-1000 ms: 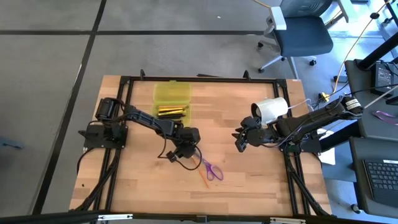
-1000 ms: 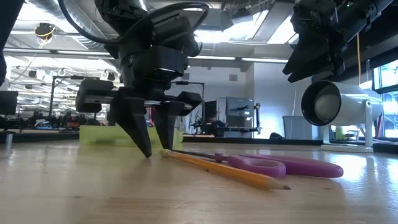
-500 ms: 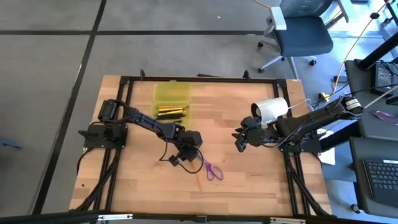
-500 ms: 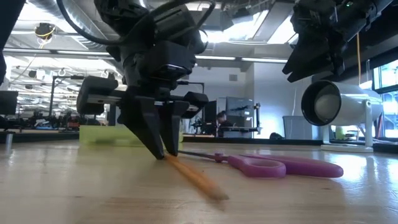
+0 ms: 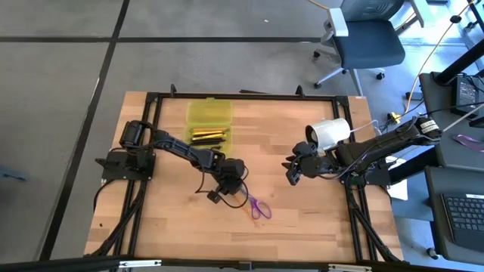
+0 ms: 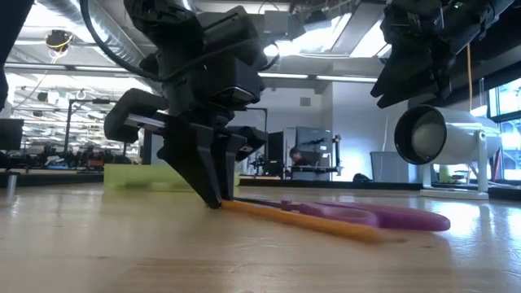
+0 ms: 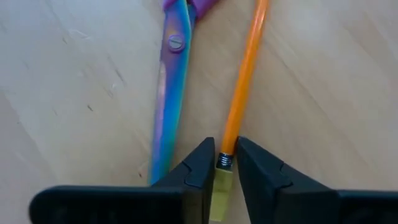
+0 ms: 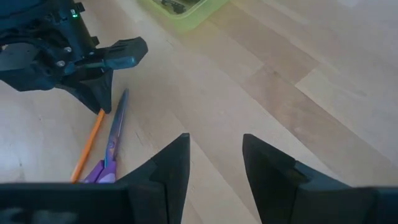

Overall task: Pick & place school supplies into a supply box
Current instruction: Put the pencil into the yellow supply box

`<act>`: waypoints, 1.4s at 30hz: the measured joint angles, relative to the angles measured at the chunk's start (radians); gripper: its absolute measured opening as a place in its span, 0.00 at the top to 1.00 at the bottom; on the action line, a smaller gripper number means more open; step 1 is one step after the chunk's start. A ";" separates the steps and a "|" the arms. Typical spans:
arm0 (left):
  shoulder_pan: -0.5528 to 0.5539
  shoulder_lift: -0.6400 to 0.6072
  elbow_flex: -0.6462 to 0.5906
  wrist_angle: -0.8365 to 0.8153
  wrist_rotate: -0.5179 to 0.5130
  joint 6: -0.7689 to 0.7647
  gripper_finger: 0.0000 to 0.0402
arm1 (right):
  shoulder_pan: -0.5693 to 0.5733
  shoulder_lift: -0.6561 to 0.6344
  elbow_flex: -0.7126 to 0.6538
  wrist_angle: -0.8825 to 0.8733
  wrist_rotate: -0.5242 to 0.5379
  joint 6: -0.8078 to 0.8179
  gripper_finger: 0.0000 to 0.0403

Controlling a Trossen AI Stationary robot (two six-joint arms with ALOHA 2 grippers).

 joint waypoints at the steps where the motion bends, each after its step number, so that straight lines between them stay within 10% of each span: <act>1: -0.004 0.000 -0.001 0.006 -0.003 -0.014 0.86 | 0.000 0.000 0.000 0.000 0.000 -0.001 0.62; 28: -0.064 -0.204 -0.012 -0.131 -0.078 -0.280 0.98 | 0.000 0.000 0.000 -0.003 -0.008 -0.009 0.62; 42: 0.196 -0.582 -0.071 -0.437 -0.264 -0.418 0.97 | 0.000 0.000 0.000 0.034 -0.027 0.001 0.62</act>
